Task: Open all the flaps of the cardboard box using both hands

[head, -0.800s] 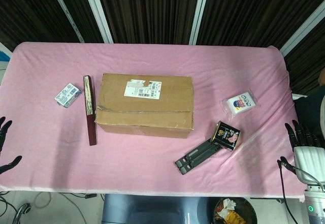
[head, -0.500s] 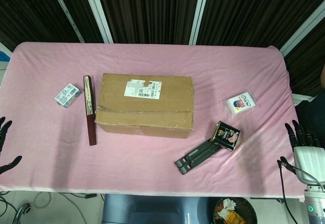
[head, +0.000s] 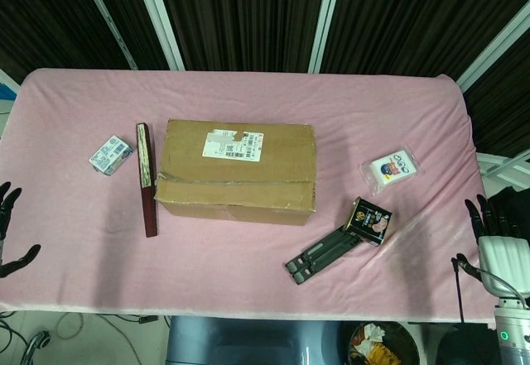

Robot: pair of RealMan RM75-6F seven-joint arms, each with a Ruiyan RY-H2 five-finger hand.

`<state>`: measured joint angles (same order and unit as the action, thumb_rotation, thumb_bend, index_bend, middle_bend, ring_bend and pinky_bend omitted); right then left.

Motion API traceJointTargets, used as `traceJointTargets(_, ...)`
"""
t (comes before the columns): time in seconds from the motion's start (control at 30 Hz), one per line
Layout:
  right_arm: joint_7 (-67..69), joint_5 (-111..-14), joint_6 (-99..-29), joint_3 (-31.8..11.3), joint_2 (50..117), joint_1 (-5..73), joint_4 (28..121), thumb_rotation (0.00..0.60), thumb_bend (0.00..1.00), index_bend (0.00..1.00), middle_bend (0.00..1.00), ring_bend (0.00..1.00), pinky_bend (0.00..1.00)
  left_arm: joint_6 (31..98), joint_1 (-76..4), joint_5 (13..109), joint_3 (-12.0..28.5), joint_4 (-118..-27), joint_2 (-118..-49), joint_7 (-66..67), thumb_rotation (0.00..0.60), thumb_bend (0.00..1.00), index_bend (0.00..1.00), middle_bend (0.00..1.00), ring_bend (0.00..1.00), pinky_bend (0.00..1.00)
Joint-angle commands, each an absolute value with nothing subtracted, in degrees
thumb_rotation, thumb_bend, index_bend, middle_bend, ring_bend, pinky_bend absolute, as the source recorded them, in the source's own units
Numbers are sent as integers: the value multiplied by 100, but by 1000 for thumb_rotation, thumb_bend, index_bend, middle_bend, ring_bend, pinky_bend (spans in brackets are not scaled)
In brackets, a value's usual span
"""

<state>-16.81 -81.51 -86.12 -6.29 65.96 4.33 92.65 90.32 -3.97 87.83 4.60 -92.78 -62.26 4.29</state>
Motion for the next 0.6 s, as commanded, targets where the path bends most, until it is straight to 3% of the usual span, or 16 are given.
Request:
traceJointTargets(0.03, -1641, -8093, -8577, -649, 6598, 439, 9286, 600, 251, 0, 0, 14, 229, 8722, -752, 8647, 746, -9871, -6048, 963, 600, 191, 0, 0, 0, 0)
traceJointTargets(0.3, -1552, -7913, -8458, -682, 6593, 455, 9376, 600, 251, 0, 0, 14, 229, 7758, -1658, 8061, 1298, -10711, -6112, 2060, 600, 249, 0, 0, 0, 0)
traceJointTargets(0.6, -1396, -7656, -8328, -749, 6548, 462, 9487, 600, 251, 0, 0, 14, 229, 6971, -2569, 7207, 1650, -10866, -6663, 3179, 600, 260, 0, 0, 0, 0)
